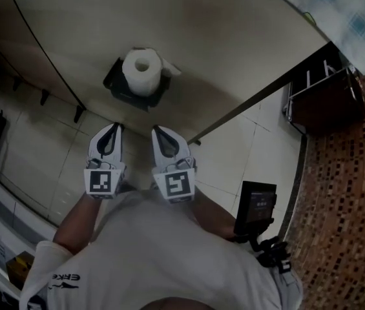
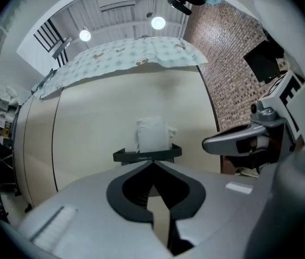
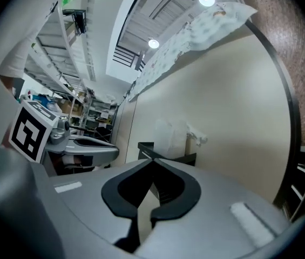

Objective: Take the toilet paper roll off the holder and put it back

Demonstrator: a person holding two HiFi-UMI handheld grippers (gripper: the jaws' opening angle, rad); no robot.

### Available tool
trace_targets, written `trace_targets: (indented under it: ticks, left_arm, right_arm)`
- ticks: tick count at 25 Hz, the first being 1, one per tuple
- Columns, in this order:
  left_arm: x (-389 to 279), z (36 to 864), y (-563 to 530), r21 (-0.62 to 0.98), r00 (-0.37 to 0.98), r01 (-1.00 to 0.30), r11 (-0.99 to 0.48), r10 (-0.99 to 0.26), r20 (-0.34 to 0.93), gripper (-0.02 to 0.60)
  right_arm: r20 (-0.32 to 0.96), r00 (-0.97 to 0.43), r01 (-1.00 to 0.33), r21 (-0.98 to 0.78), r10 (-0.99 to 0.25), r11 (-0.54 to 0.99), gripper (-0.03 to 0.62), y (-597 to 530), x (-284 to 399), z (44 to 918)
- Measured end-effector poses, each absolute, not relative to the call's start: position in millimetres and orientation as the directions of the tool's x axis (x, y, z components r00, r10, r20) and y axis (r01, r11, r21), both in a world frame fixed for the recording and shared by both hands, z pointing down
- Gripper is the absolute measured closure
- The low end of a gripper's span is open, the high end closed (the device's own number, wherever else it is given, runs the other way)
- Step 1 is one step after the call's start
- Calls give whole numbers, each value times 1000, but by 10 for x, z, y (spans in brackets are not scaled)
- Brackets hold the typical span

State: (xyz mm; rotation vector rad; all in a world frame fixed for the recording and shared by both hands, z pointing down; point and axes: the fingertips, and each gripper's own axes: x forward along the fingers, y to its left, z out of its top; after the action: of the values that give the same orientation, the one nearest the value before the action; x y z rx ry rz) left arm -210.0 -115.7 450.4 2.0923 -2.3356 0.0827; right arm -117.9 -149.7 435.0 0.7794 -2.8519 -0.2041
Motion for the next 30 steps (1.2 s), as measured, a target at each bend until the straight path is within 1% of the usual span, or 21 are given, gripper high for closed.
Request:
trace_targets:
  ticks: [4,6,10,12,16,20,22,25,30]
  left_arm:
    - [-2208,4439,-1300,-38,-61,-997,60,-998,21,578]
    - [-2249,4432,-1348,-43,-43,-998,43,-999,2,578]
    - [-2285,4393,-1398,-37,-17,-999,17,-1000,7,578]
    - [-2288,4388,-1418,-42,0,-999,-1,-1000,5,578]
    - [-2322,4369,-1434,-39,16,-999,-16,-1000,-1,578]
    - [-2387,4393,-1435,-27,14,-1000,-14,-1000,0,578]
    - [-2418,4389,-1428,-21,12,-1000,-11,-1000,-3,578]
    - [-2472,4367,-1427,-21,5,-1000,-4,-1000,-15,578]
    - [-2551,4345,-1421,-14,-11,-1000,12,-1000,-25,578]
  right_arm:
    - [138,-831,-504,224,-539,834,579,-1545,-1312,4261]
    - [142,-828,-496,261,-542,828,579,-1551,-1383,4228]
    - [148,-830,-476,316,-538,821,577,-1560,-1511,4152]
    - [151,-829,-461,361,-538,811,561,-1590,-1563,4091]
    - [170,-839,-393,467,-517,792,500,-1669,-1701,3899]
    - [246,-830,-295,569,-501,768,426,-1788,-1866,3700]
    - [291,-812,-244,620,-506,746,406,-1860,-1938,3633]
    - [387,-772,-140,671,-505,728,356,-1960,-2040,3618]
    - [546,-680,41,695,-490,718,328,-2078,-2149,3712]
